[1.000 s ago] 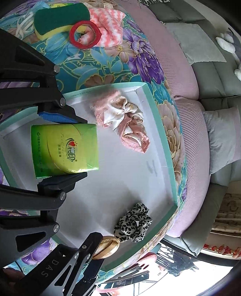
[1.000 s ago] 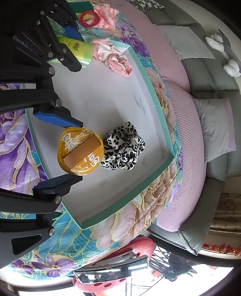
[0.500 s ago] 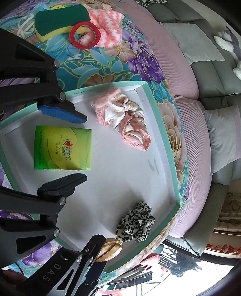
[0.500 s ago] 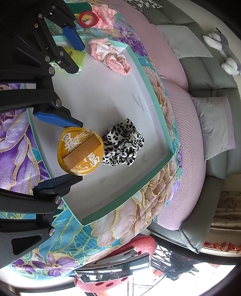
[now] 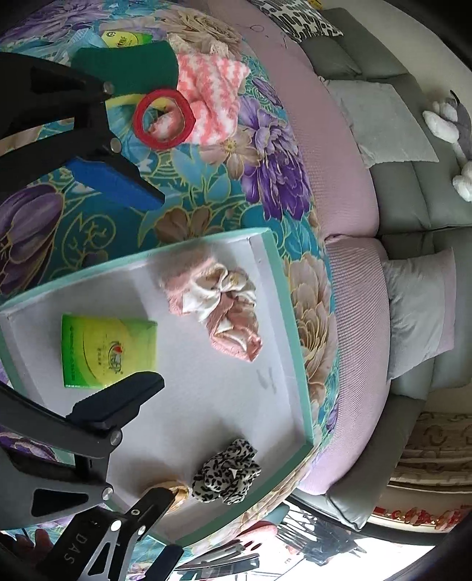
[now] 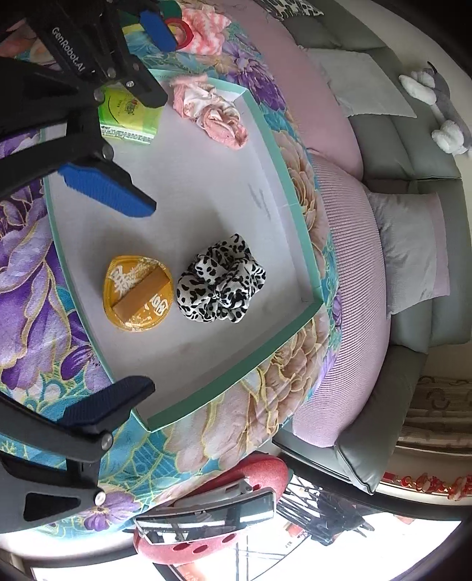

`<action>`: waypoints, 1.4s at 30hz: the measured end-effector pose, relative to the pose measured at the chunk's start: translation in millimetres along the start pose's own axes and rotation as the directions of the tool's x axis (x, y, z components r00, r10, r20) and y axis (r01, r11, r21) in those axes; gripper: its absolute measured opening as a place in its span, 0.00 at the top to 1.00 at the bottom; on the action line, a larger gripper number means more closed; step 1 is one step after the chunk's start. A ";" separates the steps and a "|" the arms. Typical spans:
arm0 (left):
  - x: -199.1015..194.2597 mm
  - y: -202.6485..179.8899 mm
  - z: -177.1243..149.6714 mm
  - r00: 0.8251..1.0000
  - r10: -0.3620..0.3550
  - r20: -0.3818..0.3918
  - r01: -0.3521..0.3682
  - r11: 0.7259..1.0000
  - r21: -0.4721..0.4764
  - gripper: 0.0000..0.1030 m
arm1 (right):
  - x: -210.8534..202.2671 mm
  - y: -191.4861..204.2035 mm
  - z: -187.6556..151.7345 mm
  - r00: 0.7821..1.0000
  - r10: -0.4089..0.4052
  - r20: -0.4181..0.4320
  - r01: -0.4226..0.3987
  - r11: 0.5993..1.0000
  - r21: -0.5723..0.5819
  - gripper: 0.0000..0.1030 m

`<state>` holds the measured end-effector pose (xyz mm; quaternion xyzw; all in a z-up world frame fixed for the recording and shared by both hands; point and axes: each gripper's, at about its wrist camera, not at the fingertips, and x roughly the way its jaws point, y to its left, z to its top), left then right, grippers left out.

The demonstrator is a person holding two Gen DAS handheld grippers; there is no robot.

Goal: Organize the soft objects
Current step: 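Withdraw both tools from the tray toward the remaining pile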

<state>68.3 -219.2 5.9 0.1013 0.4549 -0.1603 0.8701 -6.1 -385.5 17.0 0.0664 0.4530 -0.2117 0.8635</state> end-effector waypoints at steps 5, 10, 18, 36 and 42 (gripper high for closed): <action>-2.5 22.6 0.6 0.999 0.039 0.026 -0.038 0.997 -0.063 0.04 | -1.1 -4.0 0.6 1.000 -0.008 0.006 0.008 1.000 0.025 0.00; -4.6 38.0 0.5 0.998 0.041 0.037 -0.036 0.992 -0.121 0.03 | -1.1 -2.4 0.6 1.000 -0.006 0.007 0.005 1.000 0.025 0.00; -4.1 47.3 -2.6 0.999 0.031 0.023 -0.028 0.993 -0.118 0.04 | -0.2 9.6 -0.5 1.000 -0.004 0.001 0.004 1.000 -0.017 0.00; -62.3 158.2 -22.8 0.976 0.187 0.112 -0.144 0.938 -0.315 0.03 | -14.0 78.0 -1.2 0.992 0.125 0.029 -0.121 0.987 -0.109 0.00; -95.0 225.8 -51.4 0.943 0.317 0.099 -0.244 0.862 -0.444 0.03 | -21.5 123.8 -7.5 0.980 0.200 0.023 -0.194 0.967 -0.167 0.00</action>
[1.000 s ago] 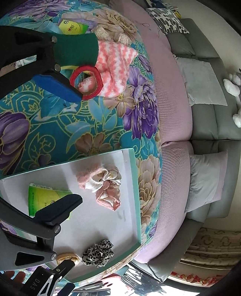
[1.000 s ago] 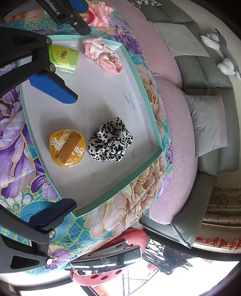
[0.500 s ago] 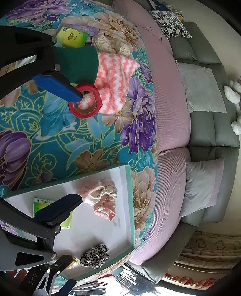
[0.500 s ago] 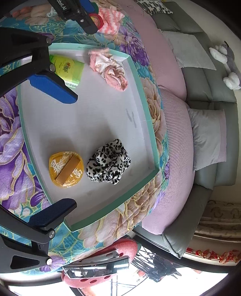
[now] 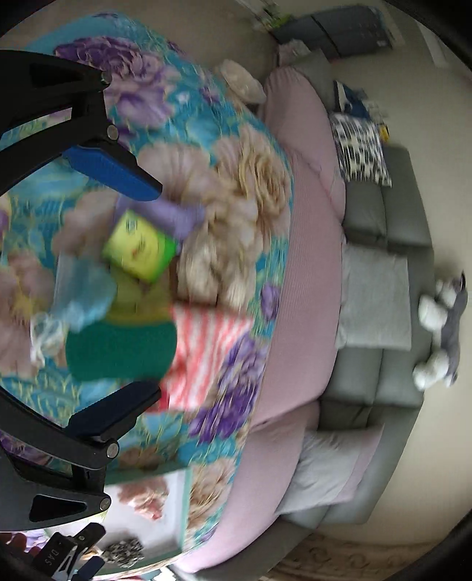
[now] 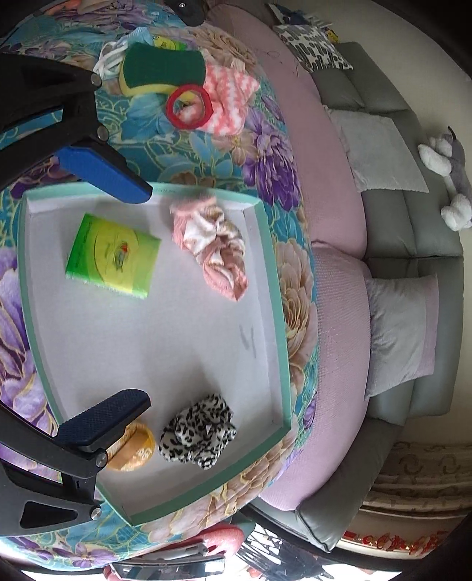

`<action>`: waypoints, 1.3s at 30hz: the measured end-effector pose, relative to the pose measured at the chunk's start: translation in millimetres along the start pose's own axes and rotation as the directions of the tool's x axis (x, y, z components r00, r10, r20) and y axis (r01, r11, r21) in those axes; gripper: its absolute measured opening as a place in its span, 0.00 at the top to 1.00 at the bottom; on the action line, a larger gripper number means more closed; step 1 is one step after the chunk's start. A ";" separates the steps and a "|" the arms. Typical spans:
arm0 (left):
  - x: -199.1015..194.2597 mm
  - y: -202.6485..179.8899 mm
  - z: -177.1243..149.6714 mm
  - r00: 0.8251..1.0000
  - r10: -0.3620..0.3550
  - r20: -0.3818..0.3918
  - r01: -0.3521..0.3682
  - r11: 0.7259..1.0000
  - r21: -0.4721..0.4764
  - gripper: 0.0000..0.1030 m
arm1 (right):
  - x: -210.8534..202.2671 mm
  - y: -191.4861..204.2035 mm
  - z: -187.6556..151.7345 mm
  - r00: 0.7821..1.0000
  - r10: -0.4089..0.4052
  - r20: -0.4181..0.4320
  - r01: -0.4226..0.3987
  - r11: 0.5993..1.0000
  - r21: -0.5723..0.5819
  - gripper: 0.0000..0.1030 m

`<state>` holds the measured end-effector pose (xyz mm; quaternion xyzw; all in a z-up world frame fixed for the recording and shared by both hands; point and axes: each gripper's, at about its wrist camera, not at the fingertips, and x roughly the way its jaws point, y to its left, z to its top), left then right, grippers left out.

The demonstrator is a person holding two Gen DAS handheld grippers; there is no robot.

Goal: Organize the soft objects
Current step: 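Withdraw both tools from the tray toward the remaining pile, then lower the left tool onto the blue face mask and close on it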

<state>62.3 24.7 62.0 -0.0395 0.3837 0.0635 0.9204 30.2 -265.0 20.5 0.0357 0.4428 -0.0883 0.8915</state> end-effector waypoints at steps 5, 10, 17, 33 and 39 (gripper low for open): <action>-0.4 51.8 -1.0 0.998 0.059 0.005 -0.058 0.993 -0.105 0.03 | 3.0 39.8 -0.1 0.998 0.055 -0.005 -0.055 0.997 -0.050 0.00; 4.0 86.0 -5.2 0.997 0.072 0.001 -0.071 0.982 -0.175 0.03 | 7.1 78.3 -1.8 0.995 0.097 -0.019 -0.098 0.990 -0.106 0.00; 11.0 117.7 -11.1 0.999 0.035 0.000 -0.034 0.963 -0.268 0.03 | 12.4 119.9 -8.0 0.992 0.116 -0.044 -0.122 0.976 -0.180 0.00; 20.5 128.6 -15.1 0.999 0.042 -0.013 -0.044 0.961 -0.272 0.03 | 15.9 145.2 -13.4 0.993 0.105 -0.057 -0.116 0.964 -0.238 0.00; 29.7 105.3 -17.9 0.998 -0.056 -0.038 0.046 0.970 -0.238 0.03 | 13.9 137.0 -11.2 0.994 0.100 -0.052 -0.109 0.970 -0.216 0.00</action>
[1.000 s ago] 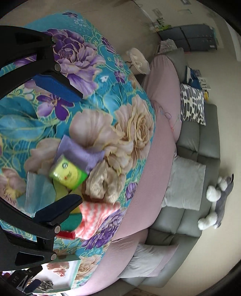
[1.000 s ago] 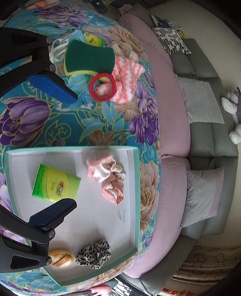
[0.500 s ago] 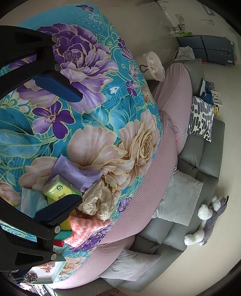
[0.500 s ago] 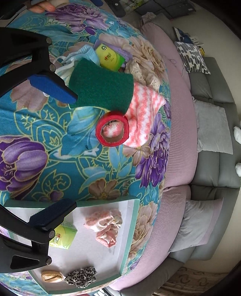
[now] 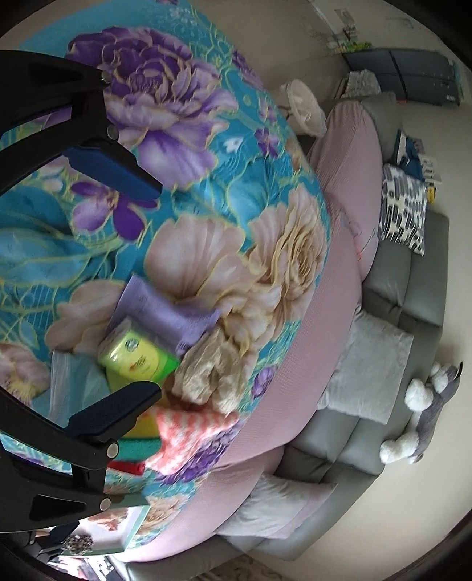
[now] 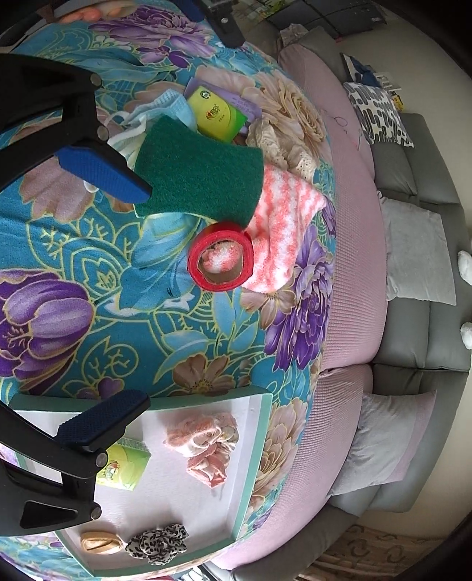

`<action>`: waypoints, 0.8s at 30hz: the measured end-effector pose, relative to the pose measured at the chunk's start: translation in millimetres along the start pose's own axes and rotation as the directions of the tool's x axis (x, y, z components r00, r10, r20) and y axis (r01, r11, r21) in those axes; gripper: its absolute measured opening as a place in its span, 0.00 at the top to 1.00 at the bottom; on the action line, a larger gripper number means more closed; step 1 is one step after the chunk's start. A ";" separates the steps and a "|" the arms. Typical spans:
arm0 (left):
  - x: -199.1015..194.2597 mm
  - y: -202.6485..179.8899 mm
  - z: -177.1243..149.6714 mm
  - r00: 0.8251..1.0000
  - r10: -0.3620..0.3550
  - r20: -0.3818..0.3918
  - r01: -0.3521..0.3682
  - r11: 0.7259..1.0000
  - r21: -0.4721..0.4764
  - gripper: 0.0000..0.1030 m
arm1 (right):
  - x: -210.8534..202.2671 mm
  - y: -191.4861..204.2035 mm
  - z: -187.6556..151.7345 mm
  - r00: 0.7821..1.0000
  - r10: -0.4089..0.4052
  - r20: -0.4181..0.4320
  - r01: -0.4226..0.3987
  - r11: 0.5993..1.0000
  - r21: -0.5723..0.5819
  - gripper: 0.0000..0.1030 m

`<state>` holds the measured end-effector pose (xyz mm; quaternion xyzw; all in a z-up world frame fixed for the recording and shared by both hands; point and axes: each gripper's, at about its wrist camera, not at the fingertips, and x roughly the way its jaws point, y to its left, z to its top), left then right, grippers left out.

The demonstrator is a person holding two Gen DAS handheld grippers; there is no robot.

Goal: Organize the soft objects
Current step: 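Lower the left tool onto the blue face mask and close on it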

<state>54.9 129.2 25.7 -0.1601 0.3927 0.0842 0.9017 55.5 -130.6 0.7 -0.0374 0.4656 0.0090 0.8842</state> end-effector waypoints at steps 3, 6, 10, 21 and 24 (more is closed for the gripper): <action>7.5 -15.3 -6.0 0.998 -0.055 -0.031 0.055 0.998 0.017 0.03 | -2.0 -5.1 -0.7 1.000 -0.013 0.002 0.013 1.000 0.007 0.00; 16.4 -26.2 -12.1 0.993 -0.086 -0.075 0.088 0.996 0.029 0.03 | -3.9 -10.2 -1.0 1.000 -0.016 0.005 0.016 1.000 0.019 0.00; 28.4 -37.0 -19.1 0.988 -0.081 -0.128 0.089 0.994 0.057 0.03 | -5.3 -16.8 -2.1 1.000 -0.021 0.005 0.021 0.999 0.025 0.00; 42.5 -43.5 -30.0 0.975 -0.045 -0.216 0.061 0.996 0.070 0.03 | -6.4 -26.1 -1.9 1.000 -0.014 0.006 0.014 0.999 0.047 0.00; 44.5 -43.1 -31.1 0.971 -0.063 -0.230 0.078 0.995 0.059 0.03 | -6.5 -26.8 -2.1 1.000 -0.012 0.004 0.012 0.999 0.049 0.00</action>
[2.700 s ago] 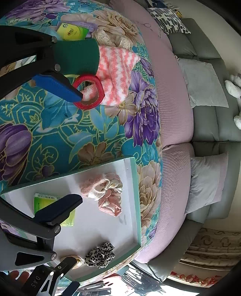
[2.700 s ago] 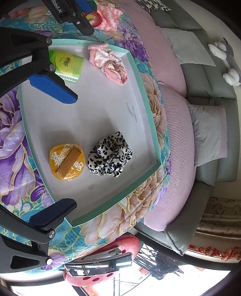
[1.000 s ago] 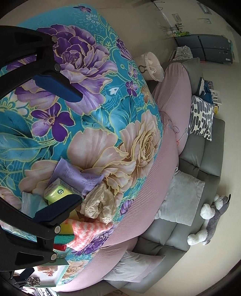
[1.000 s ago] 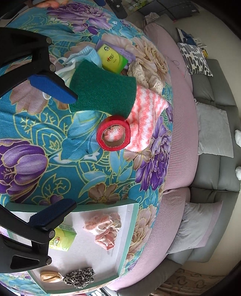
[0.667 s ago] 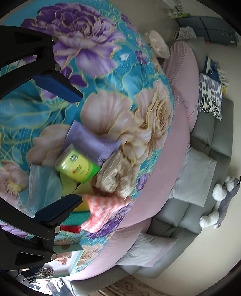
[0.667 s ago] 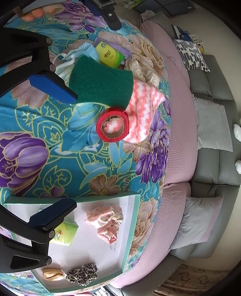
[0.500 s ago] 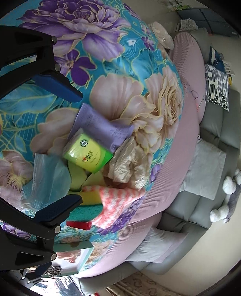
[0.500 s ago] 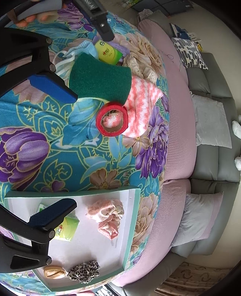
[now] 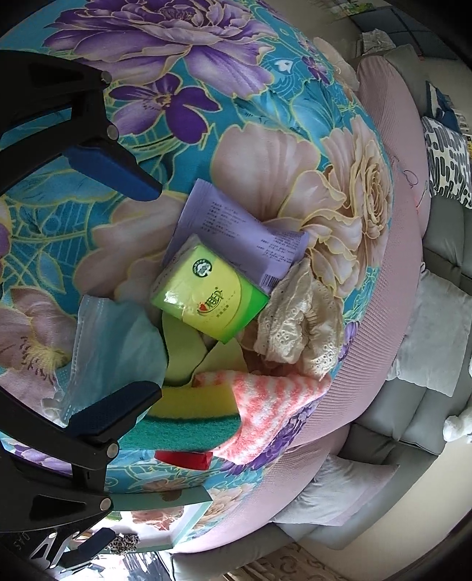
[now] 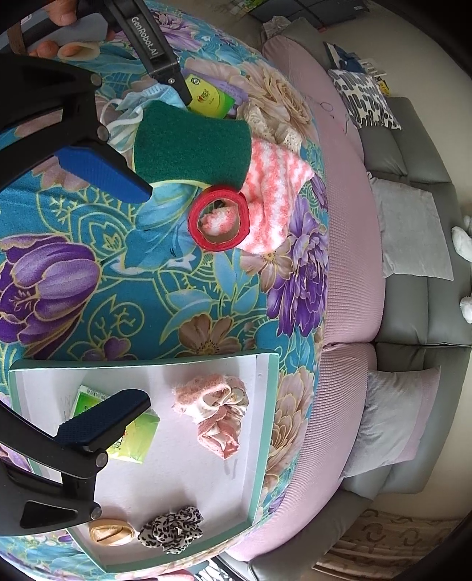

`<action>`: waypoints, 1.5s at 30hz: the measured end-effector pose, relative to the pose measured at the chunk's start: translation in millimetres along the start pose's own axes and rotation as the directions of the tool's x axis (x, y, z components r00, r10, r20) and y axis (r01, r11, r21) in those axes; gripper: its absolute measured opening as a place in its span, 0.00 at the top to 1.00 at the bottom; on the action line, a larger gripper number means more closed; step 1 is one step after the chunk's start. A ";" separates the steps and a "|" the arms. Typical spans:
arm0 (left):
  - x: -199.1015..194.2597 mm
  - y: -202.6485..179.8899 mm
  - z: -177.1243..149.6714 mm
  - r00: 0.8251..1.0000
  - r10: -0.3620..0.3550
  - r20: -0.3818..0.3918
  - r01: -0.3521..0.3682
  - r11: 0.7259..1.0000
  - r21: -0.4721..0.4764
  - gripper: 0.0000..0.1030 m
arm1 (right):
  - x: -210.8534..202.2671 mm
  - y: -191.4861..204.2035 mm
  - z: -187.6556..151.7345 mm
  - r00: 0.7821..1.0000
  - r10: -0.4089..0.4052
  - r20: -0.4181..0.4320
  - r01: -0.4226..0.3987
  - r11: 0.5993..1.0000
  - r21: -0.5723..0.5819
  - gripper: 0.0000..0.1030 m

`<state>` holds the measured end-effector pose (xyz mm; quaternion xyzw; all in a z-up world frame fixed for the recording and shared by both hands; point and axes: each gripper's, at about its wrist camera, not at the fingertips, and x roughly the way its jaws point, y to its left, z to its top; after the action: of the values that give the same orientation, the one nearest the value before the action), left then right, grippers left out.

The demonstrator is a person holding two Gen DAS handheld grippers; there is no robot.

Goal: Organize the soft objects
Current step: 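Lower the left tool onto the blue face mask and close on it, then close right tool on the green-yellow sponge while left tool holds the mask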

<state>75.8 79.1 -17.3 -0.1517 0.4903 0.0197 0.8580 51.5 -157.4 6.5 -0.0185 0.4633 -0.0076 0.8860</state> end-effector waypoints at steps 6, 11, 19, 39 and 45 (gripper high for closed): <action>4.0 -6.4 -3.7 0.999 -0.041 -0.033 0.041 0.999 0.013 0.04 | 0.3 -0.6 -0.3 1.000 0.002 0.000 -0.002 1.000 0.003 0.00; 5.8 -4.2 -5.1 0.992 -0.116 -0.056 0.115 0.993 -0.016 0.25 | 2.2 -1.0 -0.4 1.000 -0.004 -0.006 0.005 1.000 0.012 0.00; 9.7 -7.2 -9.7 0.982 -0.170 -0.088 0.168 0.985 -0.025 0.34 | 5.2 0.9 -1.7 1.000 -0.014 -0.012 0.014 1.000 0.000 0.00; 3.4 -12.5 -11.9 0.972 -0.217 -0.086 0.220 0.975 0.019 0.90 | 10.1 18.5 -0.5 0.996 0.083 0.016 -0.084 0.996 0.034 0.00; -0.2 -5.2 -10.3 0.974 -0.217 -0.069 0.219 0.975 0.021 0.93 | 16.0 31.9 3.4 0.977 0.208 0.047 -0.212 0.974 0.081 0.00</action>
<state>68.0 71.2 -20.8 -0.1932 0.4990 -0.0866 0.8404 63.3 -125.9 -6.0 0.0684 0.4449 0.0666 0.8905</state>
